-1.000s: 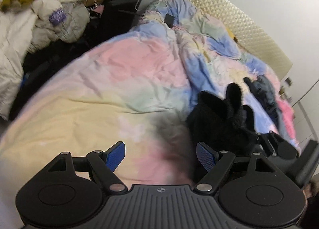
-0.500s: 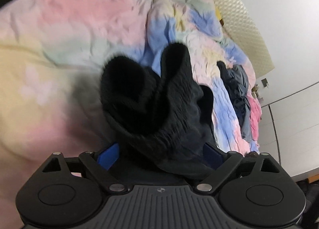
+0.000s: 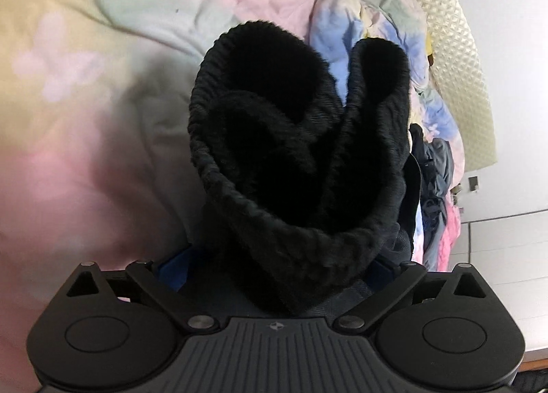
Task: Fold clothes
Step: 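Lift the folded black sweatpants off the duvet with both grippers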
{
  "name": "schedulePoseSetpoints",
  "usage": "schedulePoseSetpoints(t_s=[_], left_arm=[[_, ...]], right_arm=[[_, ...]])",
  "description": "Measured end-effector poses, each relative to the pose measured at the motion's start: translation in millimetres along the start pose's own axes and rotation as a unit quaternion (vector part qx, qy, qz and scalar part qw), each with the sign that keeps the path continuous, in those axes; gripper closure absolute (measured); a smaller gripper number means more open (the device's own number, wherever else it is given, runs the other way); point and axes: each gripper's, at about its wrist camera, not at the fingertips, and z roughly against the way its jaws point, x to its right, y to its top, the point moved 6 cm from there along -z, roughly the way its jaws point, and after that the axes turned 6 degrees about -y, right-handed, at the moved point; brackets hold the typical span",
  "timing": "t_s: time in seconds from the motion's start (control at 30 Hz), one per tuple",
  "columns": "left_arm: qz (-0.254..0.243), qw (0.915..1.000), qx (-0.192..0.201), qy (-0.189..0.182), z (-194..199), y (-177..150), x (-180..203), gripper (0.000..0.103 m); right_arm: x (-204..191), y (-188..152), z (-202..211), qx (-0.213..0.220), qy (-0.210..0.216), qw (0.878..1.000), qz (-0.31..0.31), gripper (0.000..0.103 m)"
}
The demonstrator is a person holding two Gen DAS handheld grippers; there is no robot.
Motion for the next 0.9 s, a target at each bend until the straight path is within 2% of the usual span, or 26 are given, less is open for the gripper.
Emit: schedulePoseSetpoints(t_s=[0.17,0.27,0.4,0.47,0.53,0.67,0.9], left_arm=[[0.046,0.9984,-0.017,-0.028,-18.1,-4.6,-19.7,0.0],[0.061,0.9971,-0.02,-0.041,-23.6,-5.4,-21.4,0.009],[0.049,0.9979,-0.029,-0.032,-27.1,-5.7,-14.9,0.033],[0.04,0.9984,-0.03,-0.025,-25.6,-8.1,-10.8,0.043],[0.034,0.9989,-0.025,-0.022,-20.9,-11.4,-4.8,0.052],[0.017,0.9995,-0.01,-0.025,-6.9,-18.2,14.0,0.06],[-0.019,0.9983,0.004,-0.054,24.8,-33.2,53.2,0.069]], right_arm=[[-2.6,1.8,-30.2,-0.035,0.023,0.999,-0.022,0.005],[-7.0,3.8,-38.1,-0.041,0.026,0.999,-0.025,0.007],[-11.5,3.2,-37.7,-0.034,0.016,0.999,-0.028,0.028],[-11.9,2.2,-34.2,-0.027,0.008,0.999,-0.028,0.045],[-16.7,0.1,-27.8,-0.02,0.003,0.999,-0.027,0.051],[-28.5,-4.7,-8.0,-0.003,-0.002,1.0,-0.029,0.058],[-49.8,-20.9,47.6,0.037,0.007,0.999,-0.03,0.061]])
